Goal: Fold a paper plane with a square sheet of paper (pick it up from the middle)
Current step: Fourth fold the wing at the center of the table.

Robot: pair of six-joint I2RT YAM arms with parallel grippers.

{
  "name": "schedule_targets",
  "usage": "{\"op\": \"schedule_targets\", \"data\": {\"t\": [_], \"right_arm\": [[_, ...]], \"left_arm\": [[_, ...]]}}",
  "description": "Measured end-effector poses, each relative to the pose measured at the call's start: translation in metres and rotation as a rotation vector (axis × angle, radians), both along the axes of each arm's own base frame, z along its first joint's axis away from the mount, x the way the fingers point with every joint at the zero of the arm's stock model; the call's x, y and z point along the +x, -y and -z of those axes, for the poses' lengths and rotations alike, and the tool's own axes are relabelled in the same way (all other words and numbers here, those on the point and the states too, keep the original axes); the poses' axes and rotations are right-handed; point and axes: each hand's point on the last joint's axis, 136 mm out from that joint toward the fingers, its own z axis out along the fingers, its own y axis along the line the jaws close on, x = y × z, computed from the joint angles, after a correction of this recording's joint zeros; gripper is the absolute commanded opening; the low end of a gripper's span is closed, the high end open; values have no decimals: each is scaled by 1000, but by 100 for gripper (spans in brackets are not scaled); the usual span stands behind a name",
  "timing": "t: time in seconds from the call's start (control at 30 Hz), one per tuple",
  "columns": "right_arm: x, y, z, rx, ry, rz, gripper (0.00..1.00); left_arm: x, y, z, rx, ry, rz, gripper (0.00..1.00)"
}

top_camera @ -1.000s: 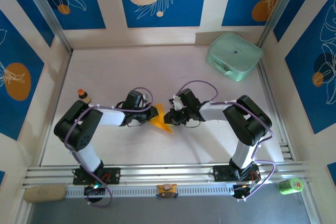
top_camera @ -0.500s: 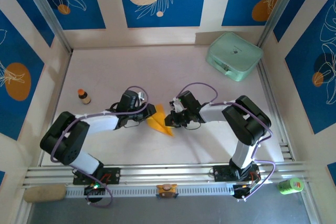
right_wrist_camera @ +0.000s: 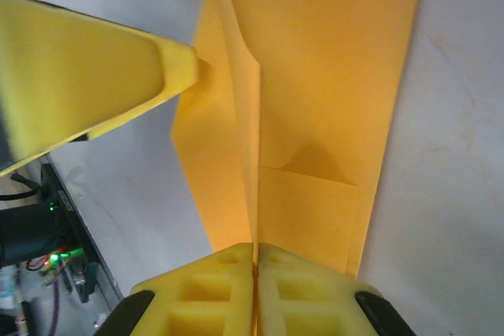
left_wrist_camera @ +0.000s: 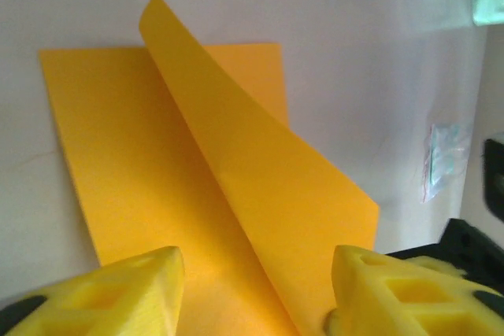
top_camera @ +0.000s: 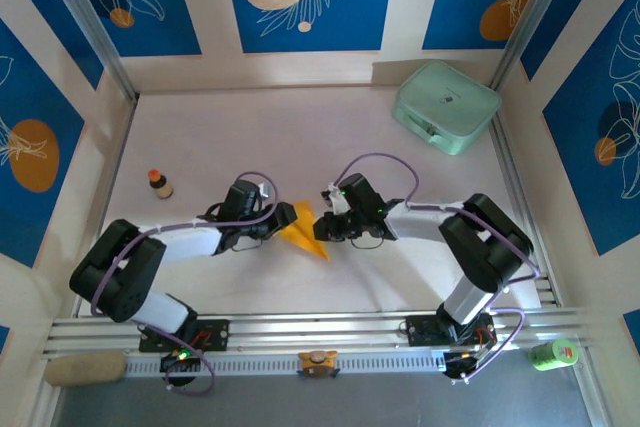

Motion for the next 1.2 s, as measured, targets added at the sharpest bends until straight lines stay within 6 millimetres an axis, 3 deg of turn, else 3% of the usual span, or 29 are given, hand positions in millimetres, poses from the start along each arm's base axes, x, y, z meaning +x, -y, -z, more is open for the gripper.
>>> {"op": "schedule_targets", "data": {"t": [0.1, 0.33, 0.7, 0.97, 1.2], "right_arm": [[-1, -2, -6, -40, 107, -34, 9], [-10, -4, 9, -218, 314, -115, 9], [-12, -6, 16, -362, 579, -185, 10], [-17, -10, 16, -377, 679, -229, 16], [-22, -2, 25, -404, 713, -257, 20]], "left_arm": [[5, 2, -16, -28, 46, -10, 83], [16, 7, -31, -38, 73, -15, 87], [11, -5, -2, 31, -51, -63, 84], [12, -3, 13, 49, -119, -67, 58], [13, 0, 10, 39, -124, -59, 11]]}}
